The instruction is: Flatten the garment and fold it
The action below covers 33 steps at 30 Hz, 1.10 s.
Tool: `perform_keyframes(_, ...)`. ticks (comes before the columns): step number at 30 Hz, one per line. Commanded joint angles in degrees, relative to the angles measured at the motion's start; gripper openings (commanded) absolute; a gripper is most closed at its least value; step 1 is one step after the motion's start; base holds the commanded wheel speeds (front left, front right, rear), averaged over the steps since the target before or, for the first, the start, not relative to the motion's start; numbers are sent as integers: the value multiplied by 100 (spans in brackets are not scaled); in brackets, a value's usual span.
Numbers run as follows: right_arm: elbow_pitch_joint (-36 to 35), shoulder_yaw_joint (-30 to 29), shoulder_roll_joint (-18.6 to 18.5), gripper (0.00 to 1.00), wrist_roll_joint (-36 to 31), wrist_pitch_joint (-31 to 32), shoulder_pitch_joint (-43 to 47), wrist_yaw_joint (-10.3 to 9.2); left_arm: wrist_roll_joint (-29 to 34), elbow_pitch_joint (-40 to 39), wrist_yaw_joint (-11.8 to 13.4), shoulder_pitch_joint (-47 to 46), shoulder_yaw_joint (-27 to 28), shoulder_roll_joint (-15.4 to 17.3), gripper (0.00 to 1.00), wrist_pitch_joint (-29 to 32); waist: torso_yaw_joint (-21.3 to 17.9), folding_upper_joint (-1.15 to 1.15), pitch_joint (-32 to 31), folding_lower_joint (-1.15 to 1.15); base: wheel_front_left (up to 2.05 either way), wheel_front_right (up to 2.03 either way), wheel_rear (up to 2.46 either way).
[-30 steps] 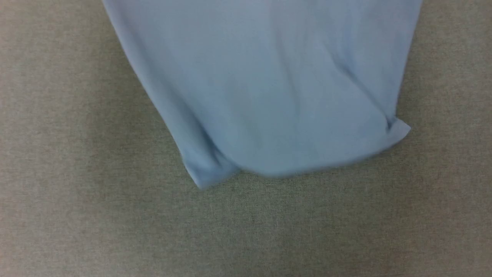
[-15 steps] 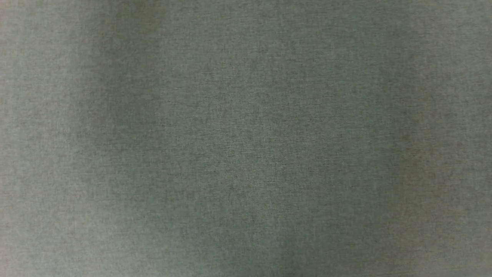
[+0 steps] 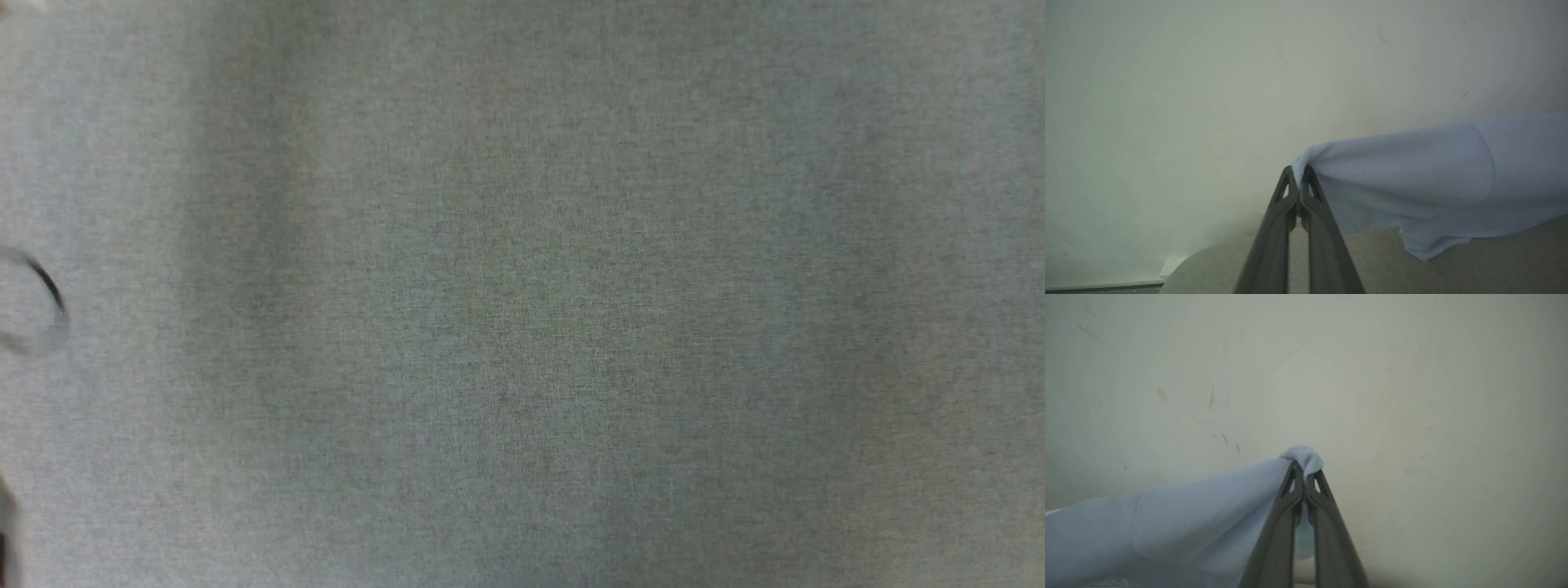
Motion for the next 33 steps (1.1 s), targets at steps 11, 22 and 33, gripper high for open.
perform_keyframes(11,-788,407,-288,0,1813,806,3183,-13,-1398,-1164,-322,3127,18,-442,0,1132,164,0,-1123,0,0,0,0)
perform_keyframes(22,-2717,-507,246,0,1658,2318,5906,-13,-2452,-2985,429,6155,385,-992,0,1439,175,0,-1649,0,0,0,0)
perform_keyframes(33,-3453,-1667,753,0,1352,3534,7485,-13,-2767,-3245,902,7629,667,-1335,0,1189,311,0,-2073,0,0,0,0)
